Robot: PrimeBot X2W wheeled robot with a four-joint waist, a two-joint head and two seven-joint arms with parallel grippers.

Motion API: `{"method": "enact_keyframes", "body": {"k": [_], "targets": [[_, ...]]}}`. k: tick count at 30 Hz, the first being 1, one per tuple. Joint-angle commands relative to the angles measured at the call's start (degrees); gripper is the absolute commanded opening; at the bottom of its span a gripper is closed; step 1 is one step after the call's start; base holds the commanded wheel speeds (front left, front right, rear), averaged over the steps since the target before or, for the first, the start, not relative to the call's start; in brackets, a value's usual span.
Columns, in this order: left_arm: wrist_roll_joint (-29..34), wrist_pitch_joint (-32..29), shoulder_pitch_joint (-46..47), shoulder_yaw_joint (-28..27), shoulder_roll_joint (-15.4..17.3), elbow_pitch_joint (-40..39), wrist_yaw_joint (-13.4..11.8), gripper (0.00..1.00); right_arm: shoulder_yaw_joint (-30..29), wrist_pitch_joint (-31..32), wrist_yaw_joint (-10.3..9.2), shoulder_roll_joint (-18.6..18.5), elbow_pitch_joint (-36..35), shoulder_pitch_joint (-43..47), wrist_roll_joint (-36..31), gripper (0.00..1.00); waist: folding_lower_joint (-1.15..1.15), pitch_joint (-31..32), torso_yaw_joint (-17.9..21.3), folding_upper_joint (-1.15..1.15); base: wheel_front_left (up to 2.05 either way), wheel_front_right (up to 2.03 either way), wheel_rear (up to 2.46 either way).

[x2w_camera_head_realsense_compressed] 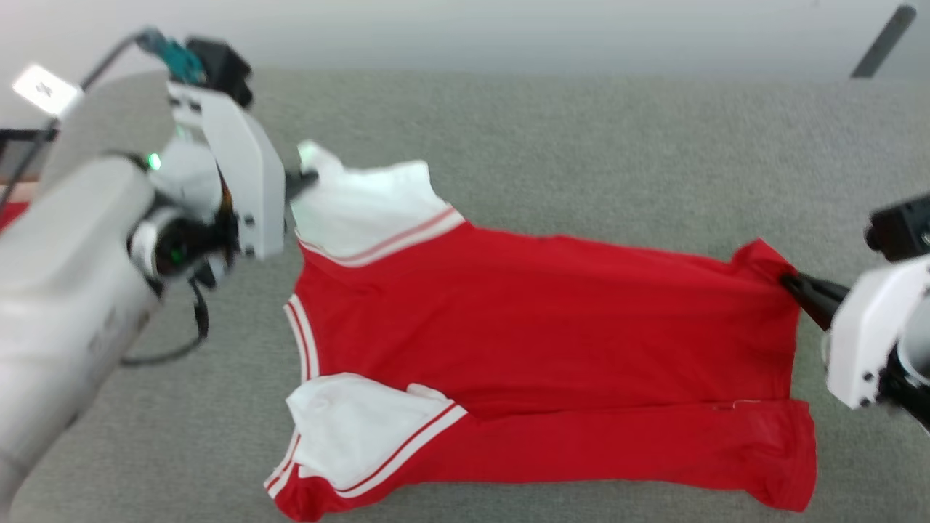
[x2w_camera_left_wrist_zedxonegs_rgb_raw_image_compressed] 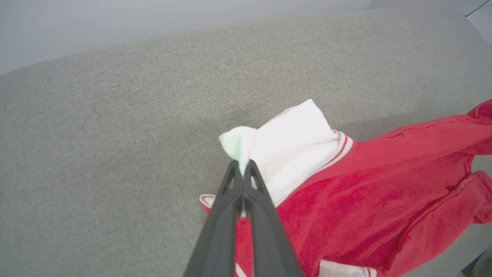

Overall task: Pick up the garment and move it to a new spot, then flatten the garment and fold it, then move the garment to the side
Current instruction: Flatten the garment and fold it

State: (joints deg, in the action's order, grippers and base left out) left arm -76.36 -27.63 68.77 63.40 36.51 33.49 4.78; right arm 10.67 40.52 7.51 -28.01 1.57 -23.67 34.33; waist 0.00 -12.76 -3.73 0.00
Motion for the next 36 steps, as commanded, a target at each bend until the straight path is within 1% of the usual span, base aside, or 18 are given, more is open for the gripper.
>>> {"method": "enact_keyframes", "body": {"k": [1,5,8,11,13,16,19,24,25,26,27,28,29,30,34,36], "targets": [[-0.87,-0.56,-2.33,0.26,1.37,-3.0,-1.43,0.0,-1.26,-0.47,-0.04,-0.44,-0.93,2.24,0.32,0.0,0.0,2.63,-2.2,0.0,0.0,0.0,0.0],[-2.21,-1.84,-7.11,0.86,5.42,-13.42,-6.11,0.0,-4.0,-0.64,-0.04,-0.61,-3.39,7.4,0.29,0.0,0.0,3.79,-3.13,0.0,0.0,0.0,0.0],[-3.3,-2.34,-10.64,1.31,8.5,-21.02,-9.94,0.0,-5.64,-0.25,-0.04,0.17,-4.76,11.07,0.54,0.0,0.0,4.42,-3.56,0.0,0.0,0.0,0.0],[-4.59,-2.58,-13.83,1.75,10.69,-27.27,-13.24,0.0,-6.96,0.32,-0.04,0.77,-6.11,14.39,0.84,0.0,0.0,4.78,-3.88,0.0,0.0,0.0,0.0],[-5.1,-2.53,-15.52,1.99,11.79,-30.55,-14.92,0.0,-7.77,0.38,-0.04,1.24,-6.66,16.12,0.64,0.0,0.0,4.88,-3.94,0.0,0.0,0.0,0.0],[-5.88,-2.42,-17.82,2.59,12.46,-33.97,-16.78,0.0,-8.49,0.36,-0.04,1.52,-7.07,18.14,0.08,0.0,0.0,4.92,-3.96,0.0,0.0,0.0,0.0],[-6.55,-2.9,-19.65,3.51,12.61,-35.26,-18.13,0.0,-8.9,0.32,-0.04,2.17,-6.95,19.53,-0.15,0.0,0.0,5.0,-3.98,0.0,0.0,0.0,0.0],[-7.58,-3.2,-21.33,4.19,12.07,-35.2,-19.01,0.0,-8.98,1.12,-0.04,3.24,-6.71,20.42,-0.02,0.0,0.0,5.08,-3.82,0.0,0.0,0.0,0.0],[-7.66,-3.49,-21.72,4.44,12.07,-34.97,-19.23,0.09,-8.98,1.26,-0.04,3.51,-6.62,20.56,-0.18,0.0,0.0,5.17,-3.79,0.0,0.0,0.0,0.0],[-7.54,-3.41,-21.88,4.59,11.98,-34.81,-19.31,0.25,-8.82,1.7,-0.04,3.63,-6.38,20.8,-0.32,0.08,0.0,5.32,-3.76,0.0,0.0,0.0,0.0],[-7.56,-3.28,-22.01,4.6,11.82,-34.63,-19.41,0.48,-8.59,2.11,-0.04,3.64,-6.23,21.03,-0.37,0.23,0.0,5.52,-3.73,0.0,0.0,0.0,0.0],[-7.61,-3.27,-22.11,4.69,11.62,-34.39,-19.32,0.87,-8.51,2.39,-0.04,3.73,-6.12,21.02,-0.35,0.38,0.0,5.82,-3.7,0.0,0.0,0.0,0.0],[-7.49,-2.91,-22.17,4.62,11.46,-34.16,-19.24,1.0,-8.53,2.66,-0.04,3.66,-5.96,20.84,-0.1,0.47,0.0,6.13,-3.7,0.0,0.0,0.0,0.0],[-7.42,-2.74,-22.34,4.63,11.34,-33.8,-19.07,1.0,-8.45,2.7,-0.04,3.55,-5.85,20.73,0.15,1.0,0.0,6.55,-3.67,0.0,0.0,0.0,0.0],[-9.01,-2.81,-23.34,4.17,10.91,-33.08,-18.82,1.0,-8.51,3.07,-0.04,3.96,-5.97,20.93,0.56,1.0,0.0,8.61,-3.45,0.0,0.0,0.0,0.0],[-9.22,-3.04,-23.59,4.33,11.22,-32.97,-19.12,1.0,-8.66,3.05,-0.04,3.98,-6.44,21.28,0.62,1.0,0.0,9.6,-3.42,0.0,0.0,0.0,0.0]]}}
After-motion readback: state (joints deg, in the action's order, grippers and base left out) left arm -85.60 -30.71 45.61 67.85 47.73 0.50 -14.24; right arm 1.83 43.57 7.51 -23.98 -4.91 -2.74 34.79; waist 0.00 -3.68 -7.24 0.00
